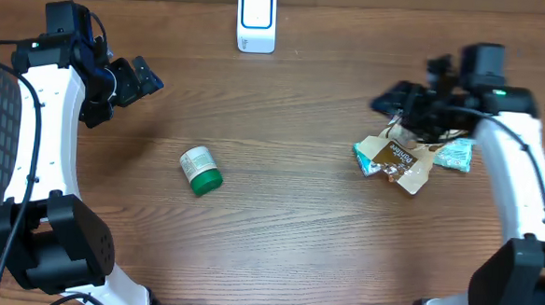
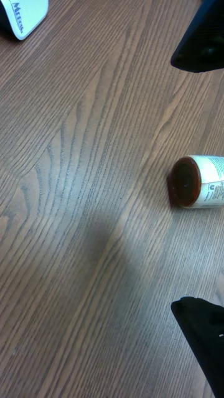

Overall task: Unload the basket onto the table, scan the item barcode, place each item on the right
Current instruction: 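Reach the right gripper to the green-lidded jar and grasp it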

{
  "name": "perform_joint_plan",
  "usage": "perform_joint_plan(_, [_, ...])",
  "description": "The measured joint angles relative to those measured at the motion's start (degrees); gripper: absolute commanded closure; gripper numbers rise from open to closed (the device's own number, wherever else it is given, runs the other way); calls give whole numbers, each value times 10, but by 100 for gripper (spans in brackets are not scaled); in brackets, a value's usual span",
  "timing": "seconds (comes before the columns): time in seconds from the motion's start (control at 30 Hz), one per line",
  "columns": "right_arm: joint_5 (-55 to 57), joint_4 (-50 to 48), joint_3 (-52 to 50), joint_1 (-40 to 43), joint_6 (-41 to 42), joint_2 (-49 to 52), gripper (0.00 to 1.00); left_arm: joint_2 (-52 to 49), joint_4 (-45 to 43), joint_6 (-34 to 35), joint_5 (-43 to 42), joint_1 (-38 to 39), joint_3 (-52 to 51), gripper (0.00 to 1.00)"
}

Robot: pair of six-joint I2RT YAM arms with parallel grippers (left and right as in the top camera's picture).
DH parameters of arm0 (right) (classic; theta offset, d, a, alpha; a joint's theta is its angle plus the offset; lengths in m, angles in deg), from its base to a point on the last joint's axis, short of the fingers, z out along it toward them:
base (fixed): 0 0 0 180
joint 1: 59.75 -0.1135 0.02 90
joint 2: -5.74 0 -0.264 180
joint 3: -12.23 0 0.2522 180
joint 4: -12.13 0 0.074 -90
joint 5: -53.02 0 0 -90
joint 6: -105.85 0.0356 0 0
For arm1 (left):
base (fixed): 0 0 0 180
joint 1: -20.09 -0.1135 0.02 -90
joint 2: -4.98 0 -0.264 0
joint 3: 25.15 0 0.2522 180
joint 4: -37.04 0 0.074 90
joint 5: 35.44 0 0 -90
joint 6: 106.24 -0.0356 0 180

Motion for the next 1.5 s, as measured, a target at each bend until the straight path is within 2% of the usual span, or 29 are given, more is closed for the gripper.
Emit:
perform_joint_plan(0.1, [-12, -39, 0, -87, 12, 1, 8, 0, 0, 0, 0, 0, 0, 1])
perform_joint_plan(0.23, [-23, -82, 0, -189, 23, 22, 0, 0, 0, 0, 0, 0, 0, 1])
perform_joint_plan(0.6, [52, -261, 0, -410, -16, 161, 0, 0, 0, 0, 0, 0, 0, 0])
perform_joint_plan(0.7, [62, -299, 0, -434, -25, 183, 0, 0, 0, 0, 0, 0, 0, 0])
perform_joint_plan(0.9, [70, -315, 0, -467, -37, 213, 0, 0, 0, 0, 0, 0, 0, 1])
perform_joint_plan(1.4, [75, -372, 0, -475, -42, 259, 0, 0, 0, 0, 0, 0, 0, 0])
perform_joint_plan(1.47, [75, -381, 0, -479, -42, 264, 2, 0, 0, 0, 0, 0, 0, 0])
perform_joint_plan(1.5, [75, -382, 0, -481, -42, 268, 8, 0, 0, 0, 0, 0, 0, 1])
